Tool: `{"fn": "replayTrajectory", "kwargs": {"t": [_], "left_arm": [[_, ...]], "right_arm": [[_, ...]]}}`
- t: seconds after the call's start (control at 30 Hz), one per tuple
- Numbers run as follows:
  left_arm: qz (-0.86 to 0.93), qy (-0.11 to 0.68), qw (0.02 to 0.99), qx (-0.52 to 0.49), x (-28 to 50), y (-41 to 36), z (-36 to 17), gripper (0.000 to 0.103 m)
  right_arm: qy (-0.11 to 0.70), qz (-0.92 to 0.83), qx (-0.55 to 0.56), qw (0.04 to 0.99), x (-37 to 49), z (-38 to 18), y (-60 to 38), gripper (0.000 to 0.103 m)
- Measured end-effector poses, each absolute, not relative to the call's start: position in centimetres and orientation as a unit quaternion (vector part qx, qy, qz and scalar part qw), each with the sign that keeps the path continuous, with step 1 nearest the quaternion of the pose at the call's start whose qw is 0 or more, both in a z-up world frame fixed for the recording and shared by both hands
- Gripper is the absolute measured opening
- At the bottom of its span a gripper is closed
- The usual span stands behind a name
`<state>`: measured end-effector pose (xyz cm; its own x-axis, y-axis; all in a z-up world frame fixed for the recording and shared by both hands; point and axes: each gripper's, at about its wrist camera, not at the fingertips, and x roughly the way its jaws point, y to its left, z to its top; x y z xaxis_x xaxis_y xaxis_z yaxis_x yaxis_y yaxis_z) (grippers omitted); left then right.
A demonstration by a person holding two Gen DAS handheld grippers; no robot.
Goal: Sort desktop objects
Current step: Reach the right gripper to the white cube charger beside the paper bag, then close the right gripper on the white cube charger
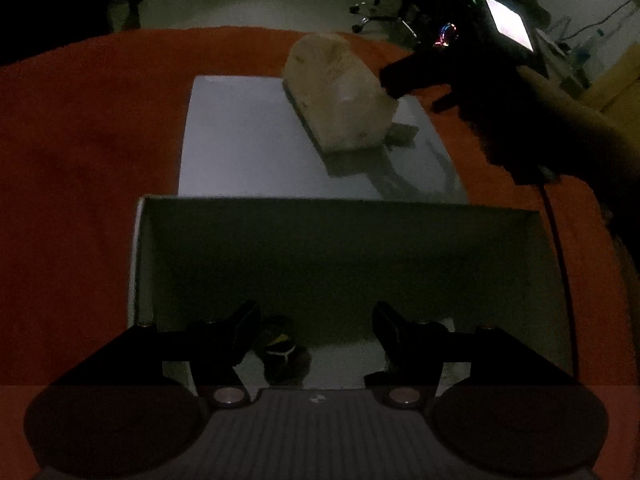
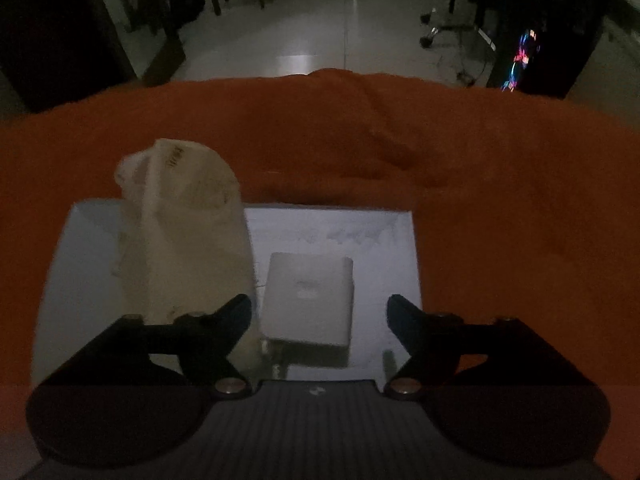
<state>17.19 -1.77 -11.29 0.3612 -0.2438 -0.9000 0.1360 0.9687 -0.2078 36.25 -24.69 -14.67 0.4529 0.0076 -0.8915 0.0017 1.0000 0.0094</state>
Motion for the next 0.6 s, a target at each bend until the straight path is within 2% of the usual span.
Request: {"fn": "replayTrajectory", "kwargs": {"t": [0.37,0.47,0.5,0.6], "left_arm": [[-0.127,0.567,0.813,-0.039,16.6,-2.6,-12.1,0.062],[-0.127,0.572,0.81,-0.036,16.5,-2.6,-12.4,0.062],[-0.128,0.573,0.809,-0.034,16.4,-2.6,-12.4,0.062],[-0.128,0.575,0.808,-0.031,16.3,-2.5,-12.4,0.062]], "right_arm": [[0.541,-0.02,0.055,0.839,36.8,-17.0,-25.1,0.078],[0.551,-0.019,0.073,0.831,36.6,-17.5,-25.6,0.07],[0.554,-0.02,0.072,0.829,36.5,-17.6,-25.7,0.06],[0.553,-0.019,0.057,0.831,36.1,-17.4,-25.5,0.06]]}}
